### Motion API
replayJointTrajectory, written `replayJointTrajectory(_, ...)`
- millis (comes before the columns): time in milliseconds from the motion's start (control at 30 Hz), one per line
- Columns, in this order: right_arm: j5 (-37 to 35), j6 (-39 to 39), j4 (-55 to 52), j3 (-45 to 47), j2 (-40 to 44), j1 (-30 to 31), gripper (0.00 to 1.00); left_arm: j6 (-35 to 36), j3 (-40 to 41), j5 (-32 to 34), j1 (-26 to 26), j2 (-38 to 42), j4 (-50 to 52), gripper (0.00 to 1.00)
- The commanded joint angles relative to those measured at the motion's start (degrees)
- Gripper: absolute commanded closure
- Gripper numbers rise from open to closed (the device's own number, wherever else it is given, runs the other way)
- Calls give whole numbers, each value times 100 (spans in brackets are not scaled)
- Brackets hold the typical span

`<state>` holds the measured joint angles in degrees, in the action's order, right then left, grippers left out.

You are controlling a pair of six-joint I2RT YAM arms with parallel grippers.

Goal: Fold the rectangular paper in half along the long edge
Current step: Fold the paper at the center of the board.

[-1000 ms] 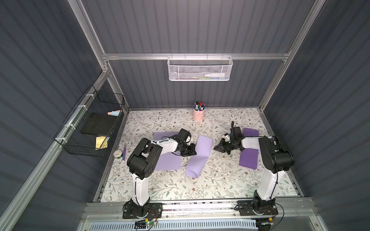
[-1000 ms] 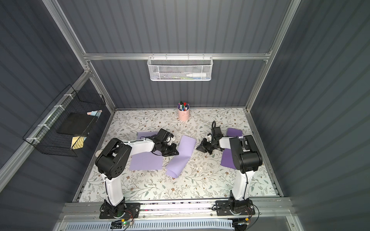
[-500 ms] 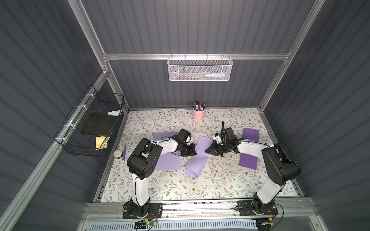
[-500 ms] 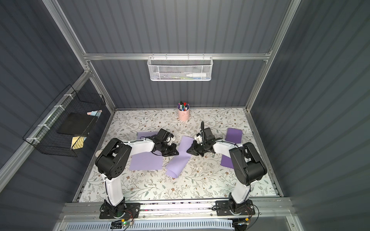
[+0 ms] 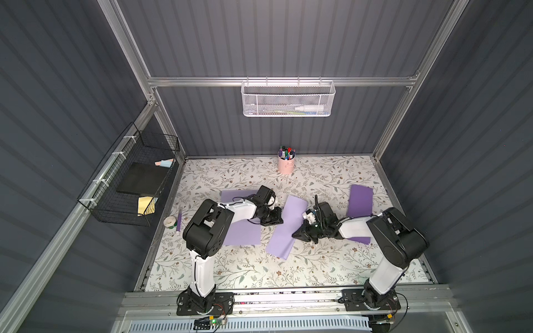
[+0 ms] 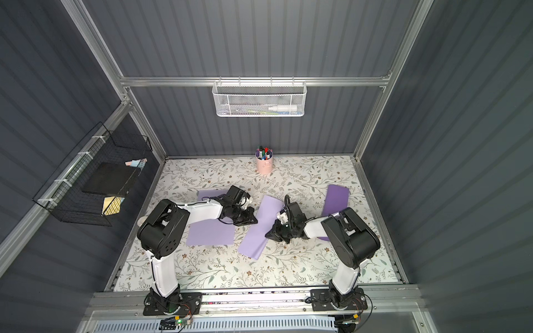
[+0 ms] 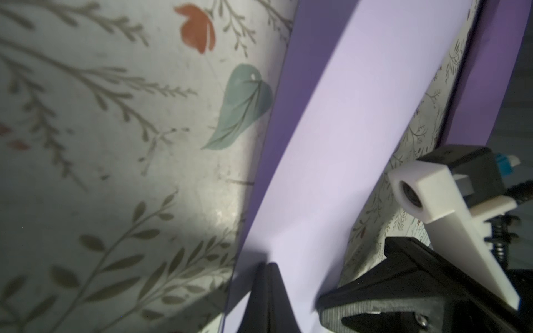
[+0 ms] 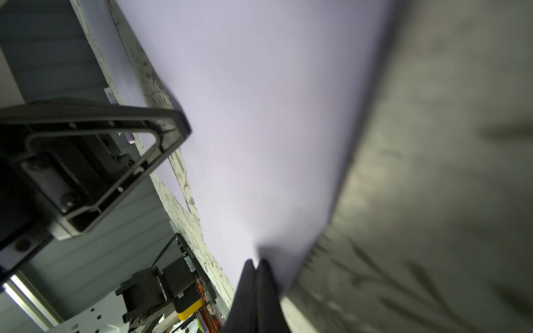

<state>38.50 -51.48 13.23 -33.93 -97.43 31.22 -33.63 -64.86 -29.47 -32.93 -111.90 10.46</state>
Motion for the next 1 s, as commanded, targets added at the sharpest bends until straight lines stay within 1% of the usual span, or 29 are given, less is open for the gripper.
replayJointTrajectory(0, -542, -163, -752, 606, 326, -163, 99, 78, 200, 460, -21, -157, 677, 100)
replayJointTrajectory(133, -712, 126, -1491, 821, 1063, -391, 99, 100, 201, 458, -20, -162, 677, 100)
replayJointTrajectory(233, -756, 433, -2182, 380, 1466, -348, 98, 102, 210, 466, -21, -172, 677, 100)
replayJointTrajectory(333, -815, 472, -2347, -138, 1591, -88, 98, 102, 191, 462, -21, -189, 677, 100)
replayJointTrajectory(400, -732, 423, -2257, -447, 1400, 127, 97, 92, 193, 464, -21, -205, 677, 100)
replayJointTrajectory(467, -622, 386, -2163, -764, 1019, 404, 98, 91, 173, 462, -21, -211, 686, 100)
replayJointTrajectory(633, -522, 228, -1862, -1167, 137, 1019, 99, 102, 157, 458, -21, -228, 703, 100)
replayJointTrajectory(700, -532, 131, -1758, -1136, -23, 1120, 99, 100, 161, 464, -21, -216, 721, 100)
replayJointTrajectory(800, -672, -17, -1645, -876, 49, 1115, 100, 111, 166, 476, -21, -218, 730, 100)
replayJointTrajectory(967, -784, -33, -1965, -392, 218, 1062, 100, 120, 157, 457, -20, -254, 725, 100)
